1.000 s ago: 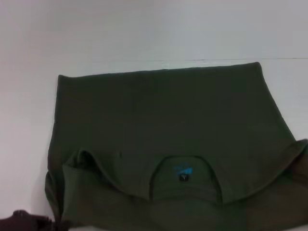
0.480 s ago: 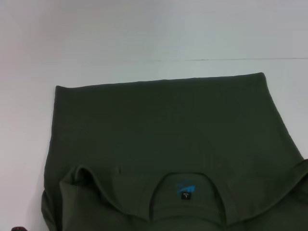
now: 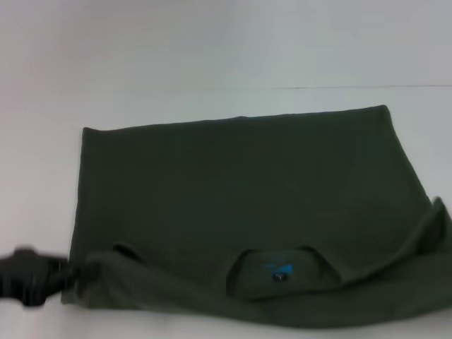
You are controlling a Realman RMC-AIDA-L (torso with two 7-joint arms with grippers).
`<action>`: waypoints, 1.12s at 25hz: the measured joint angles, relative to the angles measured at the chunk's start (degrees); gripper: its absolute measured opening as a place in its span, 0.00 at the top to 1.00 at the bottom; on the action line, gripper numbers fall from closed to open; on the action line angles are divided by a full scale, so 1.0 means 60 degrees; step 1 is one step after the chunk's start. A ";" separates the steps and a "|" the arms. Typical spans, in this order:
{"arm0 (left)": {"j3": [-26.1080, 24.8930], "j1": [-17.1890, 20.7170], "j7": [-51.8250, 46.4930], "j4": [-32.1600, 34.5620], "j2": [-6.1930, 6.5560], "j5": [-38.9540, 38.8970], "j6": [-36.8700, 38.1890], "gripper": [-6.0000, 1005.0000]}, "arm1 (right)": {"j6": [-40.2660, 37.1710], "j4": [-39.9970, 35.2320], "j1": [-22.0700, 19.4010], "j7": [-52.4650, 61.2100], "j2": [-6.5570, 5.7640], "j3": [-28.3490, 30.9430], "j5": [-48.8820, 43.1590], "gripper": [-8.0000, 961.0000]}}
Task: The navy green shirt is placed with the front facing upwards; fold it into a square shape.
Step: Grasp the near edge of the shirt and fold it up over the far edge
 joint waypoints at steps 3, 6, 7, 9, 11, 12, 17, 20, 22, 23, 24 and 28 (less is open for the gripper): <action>-0.0100 -0.0667 -0.0280 -0.0295 0.0236 -0.0142 -0.0665 1.00 | 0.0225 -0.0038 0.0681 0.0405 -0.0078 0.0281 0.0002 0.91; -0.0103 -0.1317 -0.0559 -0.0756 0.0433 -0.0157 -0.1731 1.00 | 0.0867 -0.0018 0.1501 0.0788 -0.0132 0.0390 0.0003 0.91; -0.0105 -0.1497 -0.0623 -0.0907 0.0470 -0.0160 -0.2118 1.00 | 0.1137 0.0017 0.1735 0.0868 -0.0139 0.0390 0.0003 0.91; -0.0090 -0.1939 -0.0762 -0.1285 0.0519 -0.0163 -0.3176 1.00 | 0.1917 0.0156 0.2352 0.0990 -0.0154 0.0349 0.0005 0.91; -0.0067 -0.2348 -0.0843 -0.1686 0.0541 -0.0165 -0.4325 1.00 | 0.2758 0.0372 0.2850 0.1043 -0.0156 0.0316 0.0007 0.91; -0.0059 -0.2535 -0.0849 -0.1887 0.0541 -0.0166 -0.4933 1.00 | 0.3284 0.0543 0.3108 0.1033 -0.0157 0.0294 0.0007 0.91; 0.0006 -0.3241 -0.0860 -0.2606 0.0471 -0.0216 -0.7634 1.00 | 0.6071 0.1387 0.4196 0.0943 -0.0144 -0.0274 0.0012 0.90; 0.0266 -0.3512 -0.0799 -0.2979 0.0406 -0.0247 -0.9089 1.00 | 0.7691 0.1807 0.4740 0.0850 -0.0042 -0.0798 0.0013 0.90; 0.0686 -0.3666 -0.0751 -0.3229 0.0303 -0.0328 -1.0332 1.00 | 0.8842 0.2106 0.5134 0.0542 0.0080 -0.1006 0.0021 0.90; 0.0686 -0.3666 -0.0751 -0.3229 0.0303 -0.0328 -1.0332 1.00 | 0.8842 0.2106 0.5134 0.0542 0.0080 -0.1006 0.0021 0.90; 0.0885 -0.3707 -0.0743 -0.3293 0.0262 -0.0380 -1.0707 1.00 | 0.9231 0.2207 0.5263 0.0424 0.0124 -0.1029 0.0034 0.90; 0.1607 -0.3809 -0.0736 -0.3404 0.0160 -0.0507 -1.1720 1.00 | 1.0323 0.2609 0.5597 0.0088 0.0199 -0.1127 0.0141 0.89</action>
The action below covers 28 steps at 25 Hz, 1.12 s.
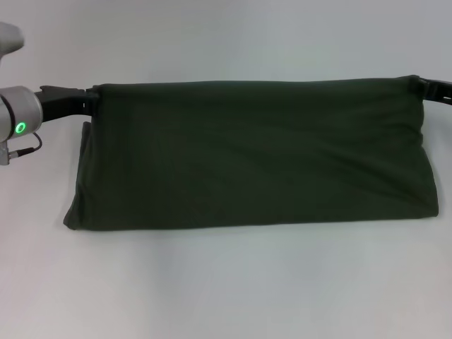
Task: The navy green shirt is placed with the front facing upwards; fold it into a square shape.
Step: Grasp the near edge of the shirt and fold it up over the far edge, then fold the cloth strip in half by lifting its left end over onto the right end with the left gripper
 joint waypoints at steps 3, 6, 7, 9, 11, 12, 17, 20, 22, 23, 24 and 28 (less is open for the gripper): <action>0.0237 -0.0028 0.0002 -0.0009 -0.0083 -0.0004 -0.0332 1.00 | 0.0329 0.0254 0.0120 -0.0133 0.0015 -0.0041 0.0040 0.89; 0.0250 -0.0019 -0.0018 -0.0013 -0.0125 -0.0004 -0.0484 1.00 | 0.0407 0.0389 0.0144 -0.0243 0.0035 -0.0044 0.0115 0.89; 0.0250 -0.0004 -0.0028 -0.0015 -0.0130 -0.0004 -0.0503 1.00 | 0.0429 0.0430 0.0146 -0.0269 0.0036 -0.0046 0.0130 0.89; 0.0250 0.0027 -0.0030 -0.0023 -0.0143 -0.0004 -0.0536 0.97 | 0.0521 0.0473 0.0150 -0.0282 0.0071 -0.0048 0.0137 0.89; 0.0250 0.0047 -0.0043 -0.0031 -0.0203 -0.0004 -0.0687 0.95 | 0.0647 0.0479 0.0152 -0.0285 0.0123 -0.0051 0.0137 0.89; 0.0254 0.0053 -0.0048 -0.0030 -0.0245 -0.0004 -0.0790 0.94 | 0.0703 0.0479 0.0153 -0.0288 0.0144 -0.0058 0.0138 0.89; 0.0219 0.0066 -0.0151 -0.0022 -0.0474 -0.0007 -0.1718 0.88 | 0.0976 0.0413 0.0179 -0.0304 0.0183 -0.0197 0.0141 0.88; 0.0216 0.0067 -0.0507 -0.0039 -0.0503 -0.0013 -0.2283 0.84 | 0.1371 0.0364 0.0200 -0.0306 0.0198 -0.0202 0.0263 0.84; 0.0200 0.0105 -0.0795 -0.0042 -0.0504 -0.0023 -0.2565 0.81 | 0.1647 0.0326 0.0196 -0.0306 0.0198 -0.0203 0.0419 0.76; 0.0199 0.0129 -0.0878 -0.0044 -0.0504 -0.0043 -0.2612 0.79 | 0.1764 0.0295 0.0183 -0.0307 0.0196 -0.0206 0.0480 0.72; 0.0195 0.0151 -0.0918 -0.0043 -0.0502 -0.0081 -0.2620 0.77 | 0.1801 0.0263 0.0165 -0.0298 0.0185 -0.0210 0.0535 0.68; 0.0186 0.0275 -0.0981 0.0052 -0.0503 -0.0220 -0.2598 0.69 | 0.1378 0.0174 0.0002 -0.0227 0.0091 -0.0212 0.0846 0.56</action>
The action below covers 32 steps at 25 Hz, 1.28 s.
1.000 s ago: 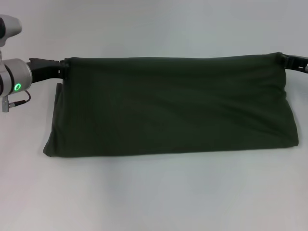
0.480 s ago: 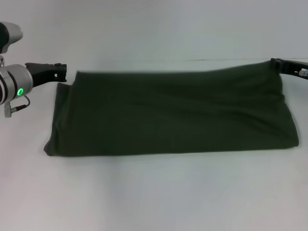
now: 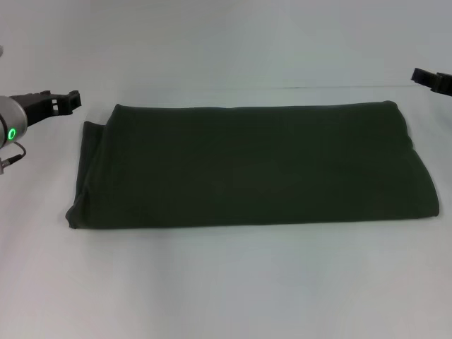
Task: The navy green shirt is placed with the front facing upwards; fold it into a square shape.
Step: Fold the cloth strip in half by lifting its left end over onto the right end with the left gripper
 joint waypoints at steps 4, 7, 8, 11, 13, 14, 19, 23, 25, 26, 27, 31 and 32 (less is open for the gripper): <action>0.0062 0.0250 -0.0275 0.0319 -0.0031 -0.0041 0.0695 0.59 | -0.1538 -0.0105 -0.0322 0.0257 -0.0202 -0.0060 0.0025 0.44; 0.0073 0.0634 -0.0483 0.0955 -0.0061 -0.0062 0.2218 0.48 | -0.2834 -0.0375 -0.0711 0.0909 -0.0373 -0.0359 -0.0017 0.35; 0.0081 0.0773 -0.0497 0.1172 -0.0082 -0.0090 0.2748 0.44 | -0.3271 -0.0523 -0.0864 0.1101 -0.0401 -0.0483 -0.0019 0.32; 0.0130 0.1267 -0.0512 0.1946 -0.0150 -0.0328 0.4584 0.38 | -0.4543 -0.1008 -0.1312 0.1487 -0.0423 -0.0721 -0.0022 0.25; 0.0148 0.1713 -0.0612 0.2384 -0.0148 -0.0703 0.6036 0.35 | -0.5258 -0.1270 -0.1587 0.1734 -0.0426 -0.0855 -0.0027 0.25; 0.0148 0.1713 -0.0612 0.2384 -0.0148 -0.0703 0.6036 0.35 | -0.5540 -0.1365 -0.1688 0.1852 -0.0434 -0.0908 -0.0033 0.25; 0.0165 0.2452 -0.0851 0.3116 -0.0149 -0.0873 0.7356 0.35 | -0.6372 -0.1570 -0.2135 0.2587 -0.0616 -0.1607 -0.0055 0.25; 0.0113 0.2908 -0.0873 0.3482 -0.0156 -0.0898 0.7914 0.35 | -0.6488 -0.1571 -0.2305 0.2939 -0.0687 -0.1923 -0.0068 0.25; 0.0088 0.3176 -0.1007 0.3611 -0.0155 -0.0868 0.8207 0.35 | -0.6526 -0.1575 -0.2351 0.2971 -0.0693 -0.1938 -0.0068 0.25; 0.0089 0.3209 -0.1040 0.3626 -0.0155 -0.0857 0.8234 0.35 | -0.6527 -0.1575 -0.2359 0.2970 -0.0693 -0.1938 -0.0069 0.25; 0.0084 0.3286 -0.1123 0.3668 -0.0155 -0.0832 0.8282 0.35 | -0.6524 -0.1576 -0.2362 0.2964 -0.0689 -0.1938 -0.0069 0.25; 0.0076 0.3559 -0.1336 0.3748 -0.0154 -0.0772 0.8432 0.35 | -0.6442 -0.1580 -0.2272 0.2919 -0.0669 -0.1941 -0.0068 0.25; 0.0074 0.3601 -0.1361 0.3733 -0.0154 -0.0746 0.8406 0.35 | -0.6427 -0.1580 -0.2239 0.2908 -0.0669 -0.1942 -0.0069 0.25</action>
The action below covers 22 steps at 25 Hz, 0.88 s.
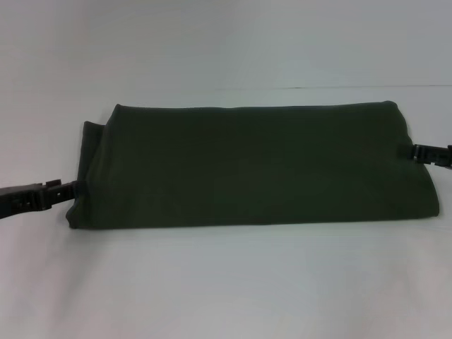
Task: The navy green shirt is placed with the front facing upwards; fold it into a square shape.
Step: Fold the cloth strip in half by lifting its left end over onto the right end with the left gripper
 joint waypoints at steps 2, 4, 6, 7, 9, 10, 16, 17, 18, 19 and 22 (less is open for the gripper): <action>-0.0008 0.0034 -0.0003 -0.0093 0.0000 0.0053 -0.0108 0.35 | 0.0039 0.0000 0.0076 -0.0001 0.0000 -0.0003 0.0001 0.25; -0.0007 0.0045 -0.0003 -0.0252 0.0000 0.0094 -0.0195 0.35 | 0.0059 -0.0001 0.0141 -0.0001 0.0000 -0.0008 0.0001 0.25; -0.0009 0.0032 -0.0003 -0.0370 0.0000 0.0205 -0.0304 0.35 | 0.0076 -0.0001 0.0196 -0.0001 0.0000 -0.0014 0.0001 0.25; 0.0000 0.0011 -0.0004 -0.0440 0.0001 0.0314 -0.0415 0.35 | 0.0091 0.0000 0.0224 -0.0001 0.0000 -0.0018 0.0001 0.25; 0.0025 -0.0023 -0.0005 -0.0588 0.0001 0.0523 -0.0647 0.35 | 0.0144 0.0000 0.0257 0.0001 0.0006 -0.0049 0.0001 0.25; 0.0037 -0.0030 -0.0006 -0.0654 0.0001 0.0564 -0.0736 0.35 | 0.0177 -0.0001 0.0266 0.0007 0.0012 -0.0076 0.0002 0.25; 0.0091 -0.0122 0.0015 -0.0933 0.0012 0.0872 -0.1187 0.36 | 0.0214 0.0030 0.0305 0.0025 0.0071 -0.0577 0.0002 0.25; 0.0094 -0.0151 0.0013 -0.0943 0.0012 0.0923 -0.1188 0.36 | 0.0196 0.0038 0.0308 0.0003 0.0083 -0.0668 0.0002 0.25; 0.0094 -0.0167 0.0013 -0.0945 0.0013 0.0948 -0.1189 0.36 | 0.0156 0.0038 0.0312 -0.0022 0.0092 -0.0741 0.0002 0.25; 0.0094 -0.0183 0.0013 -0.0946 0.0014 0.0964 -0.1189 0.35 | 0.0085 0.0035 0.0319 -0.0054 0.0103 -0.0809 0.0002 0.25; 0.0097 -0.0227 0.0013 -0.0971 0.0019 0.1004 -0.1189 0.35 | -0.0387 0.0088 0.0379 -0.0431 0.0126 -0.0932 0.0030 0.27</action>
